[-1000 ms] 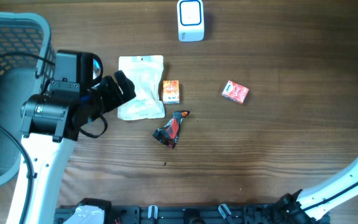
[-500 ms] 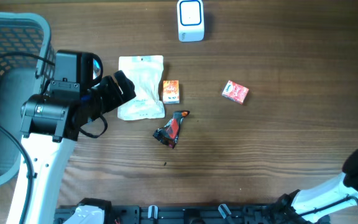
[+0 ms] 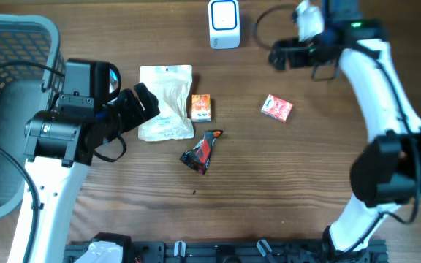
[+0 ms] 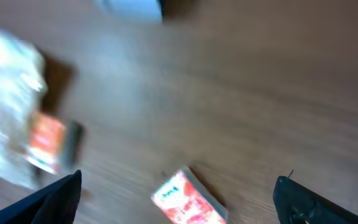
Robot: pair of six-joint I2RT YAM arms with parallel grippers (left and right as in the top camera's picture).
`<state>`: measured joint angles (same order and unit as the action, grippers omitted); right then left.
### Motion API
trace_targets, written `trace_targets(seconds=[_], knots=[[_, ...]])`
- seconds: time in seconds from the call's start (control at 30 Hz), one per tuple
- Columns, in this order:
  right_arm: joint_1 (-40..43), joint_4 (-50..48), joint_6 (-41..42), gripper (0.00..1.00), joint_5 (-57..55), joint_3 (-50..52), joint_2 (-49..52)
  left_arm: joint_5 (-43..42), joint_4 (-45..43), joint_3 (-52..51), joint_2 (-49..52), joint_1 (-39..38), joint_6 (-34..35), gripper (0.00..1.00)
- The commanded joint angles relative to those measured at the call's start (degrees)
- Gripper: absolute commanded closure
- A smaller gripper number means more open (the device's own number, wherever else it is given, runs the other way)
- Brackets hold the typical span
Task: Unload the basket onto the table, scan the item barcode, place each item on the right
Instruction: 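Grasp the red Kleenex tissue pack with the right gripper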
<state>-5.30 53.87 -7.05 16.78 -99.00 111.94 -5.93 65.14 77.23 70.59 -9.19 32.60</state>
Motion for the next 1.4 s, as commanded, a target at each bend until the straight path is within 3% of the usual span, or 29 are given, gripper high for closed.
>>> trace_targets(seconds=[0.0, 0.27, 0.37, 0.6, 0.8, 0.93, 0.97, 1.0, 1.13, 1.37], knots=[[-2.49, 1.73, -8.26, 0.0, -5.14, 3.63, 4.96, -0.66, -0.13, 0.5, -0.09, 0.31, -0.85, 0.0], [-3.65, 3.1, -12.33, 0.0, -8.15, 12.37, 7.17, -0.66, -0.13, 0.5, -0.09, 0.31, -0.85, 0.0], [-3.85, 3.76, -11.78, 0.0, -3.67, 13.38, 7.17, -0.66, -0.13, 0.5, -0.09, 0.31, -0.85, 0.0], [-7.45, 2.62, 7.45, 0.0, 14.69, 13.38, 7.15, -0.66, -0.13, 0.5, -0.09, 0.31, -0.85, 0.0], [-7.91, 3.98, 13.53, 0.0, 3.19, 7.54, 7.08, -0.66, -0.13, 0.5, -0.09, 0.31, -0.85, 0.0], [-6.6, 0.0, 6.69, 0.0, -0.81, 6.84, 7.21, -0.66, -0.13, 0.5, -0.09, 0.31, -0.85, 0.0], [-6.62, -0.22, 5.18, 0.05, -0.68, 6.97, 7.26, -0.66, -0.13, 0.5, -0.09, 0.31, -0.85, 0.0], [-6.62, -0.22, 5.18, 0.19, -0.48, 7.58, 7.26, -0.66, -0.13, 0.5, -0.09, 0.31, -0.87, 0.0], [-6.8, -2.21, 5.53, 0.48, 1.25, 11.98, 7.28, -0.66, -0.13, 0.5, -0.09, 0.31, -0.85, 0.0], [-6.8, -12.26, 5.55, 0.47, 8.59, 22.93, 7.45, -0.66, -0.13, 0.5, -0.09, 0.31, -0.85, 0.0]])
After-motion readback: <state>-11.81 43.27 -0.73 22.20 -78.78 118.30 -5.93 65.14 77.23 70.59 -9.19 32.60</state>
